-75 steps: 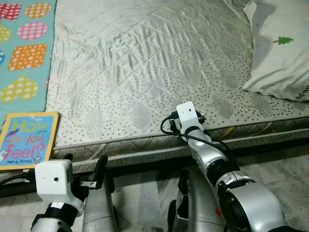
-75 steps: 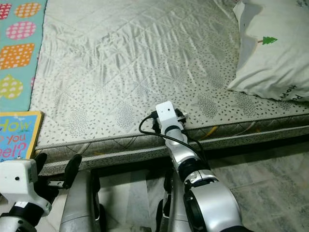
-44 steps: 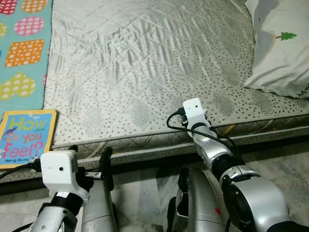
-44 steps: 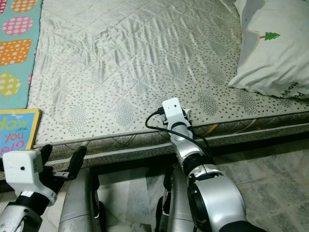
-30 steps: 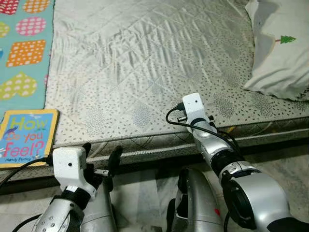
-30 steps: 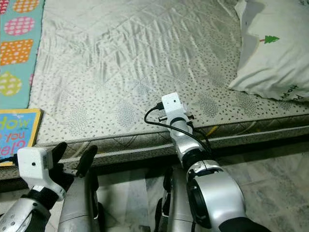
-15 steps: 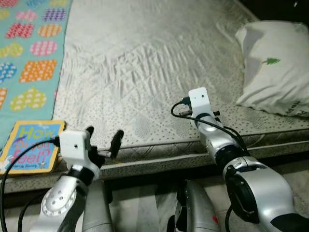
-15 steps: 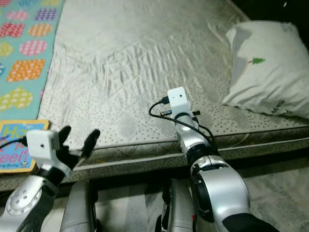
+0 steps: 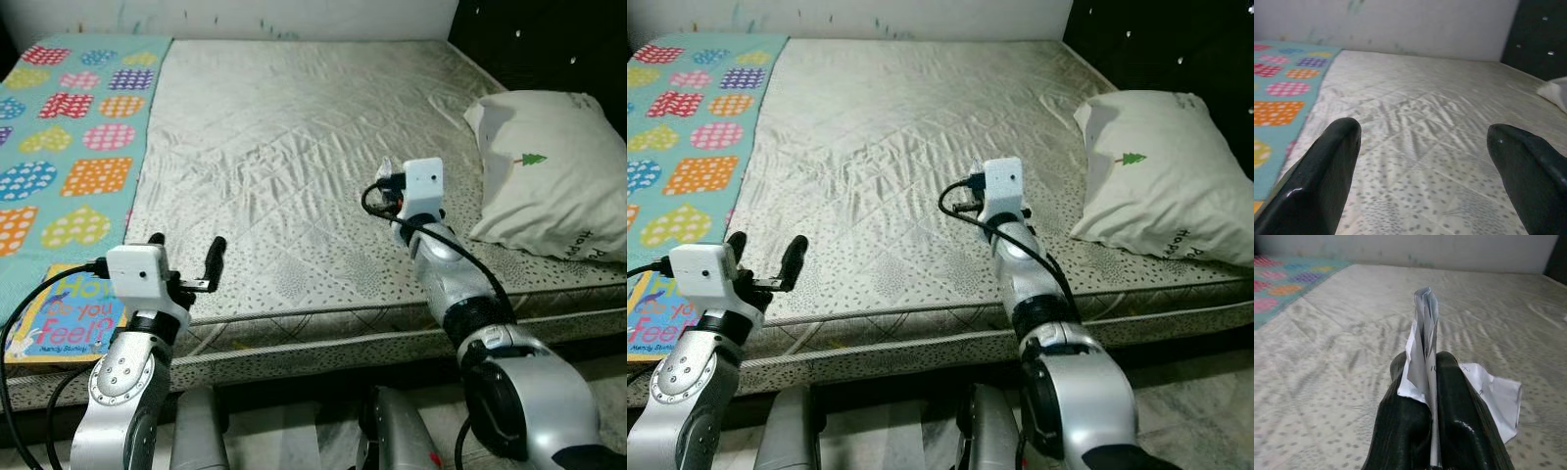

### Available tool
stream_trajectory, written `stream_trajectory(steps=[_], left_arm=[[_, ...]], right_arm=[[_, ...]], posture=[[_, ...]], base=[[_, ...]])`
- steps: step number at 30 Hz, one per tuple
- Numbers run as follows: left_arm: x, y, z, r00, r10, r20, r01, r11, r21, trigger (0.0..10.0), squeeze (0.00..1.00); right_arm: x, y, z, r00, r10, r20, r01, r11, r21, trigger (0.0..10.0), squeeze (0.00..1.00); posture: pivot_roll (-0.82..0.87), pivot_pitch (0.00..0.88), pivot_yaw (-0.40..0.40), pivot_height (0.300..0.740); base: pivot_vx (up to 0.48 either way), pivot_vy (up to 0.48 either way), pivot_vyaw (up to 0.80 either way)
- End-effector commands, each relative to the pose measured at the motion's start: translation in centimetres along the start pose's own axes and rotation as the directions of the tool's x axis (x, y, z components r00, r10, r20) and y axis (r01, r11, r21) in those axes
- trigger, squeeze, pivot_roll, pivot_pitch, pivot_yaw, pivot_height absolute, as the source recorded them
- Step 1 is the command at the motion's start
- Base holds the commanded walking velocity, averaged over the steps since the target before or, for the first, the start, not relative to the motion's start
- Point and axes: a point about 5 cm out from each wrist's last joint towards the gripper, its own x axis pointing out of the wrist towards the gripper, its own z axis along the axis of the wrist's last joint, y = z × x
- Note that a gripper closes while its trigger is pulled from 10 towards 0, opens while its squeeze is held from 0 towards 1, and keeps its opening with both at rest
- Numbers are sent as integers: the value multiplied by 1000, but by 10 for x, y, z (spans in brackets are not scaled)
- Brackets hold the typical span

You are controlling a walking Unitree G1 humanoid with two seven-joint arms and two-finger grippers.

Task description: Clean up the room

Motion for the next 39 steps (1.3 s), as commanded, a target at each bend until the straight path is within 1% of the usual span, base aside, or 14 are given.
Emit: stream_trajectory(steps=[1, 3, 4, 5, 7, 11, 13, 15, 17, 20, 24, 28, 35, 39], left_arm=[[6, 6, 1, 998, 50, 23, -51, 998, 28, 10000, 0], [7, 10, 2, 997, 73, 35, -74, 996, 42, 10000, 0], [8, 13, 2, 995, 86, 43, -88, 995, 50, 10000, 0], [9, 18, 2, 993, 104, 53, -107, 993, 58, 10000, 0], [10, 23, 1, 990, 124, 60, -128, 990, 61, 10000, 0], [11, 26, 0, 988, 137, 77, -143, 988, 65, 10000, 0], [15, 27, 0, 989, 122, 88, -128, 990, 55, 10000, 0], [17, 28, 1, 988, 123, 94, -128, 990, 55, 10000, 0], [20, 30, 4, 985, 128, 113, -135, 990, 51, 10000, 0], [23, 31, 3, 984, 130, 119, -137, 990, 47, 10000, 0], [24, 31, 2, 985, 123, 123, -130, 990, 46, 10000, 0], [25, 31, -2, 986, 122, 117, -128, 991, 40, 10000, 0], [31, 26, 0, 991, 72, 112, -78, 996, 47, 10000, 0], [28, 27, 1, 992, 65, 110, -71, 996, 53, 10000, 0]], right_arm=[[-4, -4, 6, 998, 10, 62, -12, 999, 34, 0, 0], [-9, -4, 5, 997, 12, 79, -16, 998, 59, 0, 0], [-12, -5, 3, 996, 12, 89, -19, 997, 78, 2588, 0], [-16, -4, 2, 995, 19, 99, -30, 994, 102, 10000, 0], [-22, -4, 0, 994, 25, 111, -39, 991, 126, 10000, 0], [-32, -6, -3, 991, 14, 129, -34, 988, 151, 10000, 0], [-39, -5, -1, 988, 22, 150, -48, 985, 168, 10000, 0], [-40, -4, 1, 987, 25, 157, -54, 981, 185, 10000, 0], [-38, 0, 9, 981, 50, 190, -90, 974, 208, 10000, 0], [-34, 2, 21, 974, 67, 217, -111, 974, 198, 10000, 0], [-33, 1, 28, 971, 66, 230, -113, 974, 197, 10000, 0], [-35, -1, 29, 971, 56, 234, -104, 975, 195, 10000, 0], [-36, -1, 33, 969, 48, 244, -96, 978, 187, 10000, 0], [-40, -3, 31, 970, 27, 240, -76, 977, 197, 10000, 0]], posture=[[87, 0, -62, 549], [81, 0, -59, 549], [76, 0, -56, 549], [69, 0, -50, 549], [63, 0, -42, 549], [58, 0, -36, 549], [61, 0, -41, 549], [63, 0, -42, 549], [64, 0, -45, 549], [63, 0, -43, 568], [46, 0, -33, 593], [33, 0, -18, 618], [10, 0, 13, 658], [17, 0, 20, 678]], base=[[0, 0, 0], [0, 0, 0], [0, 0, 0], [0, 0, 0], [0, 0, 0], [0, 0, 0], [0, 0, 0], [0, 0, 0], [0, 0, 0], [0, 0, 0], [0, 0, 0], [0, 0, 0], [0, 0, 0], [0, 0, 0]])
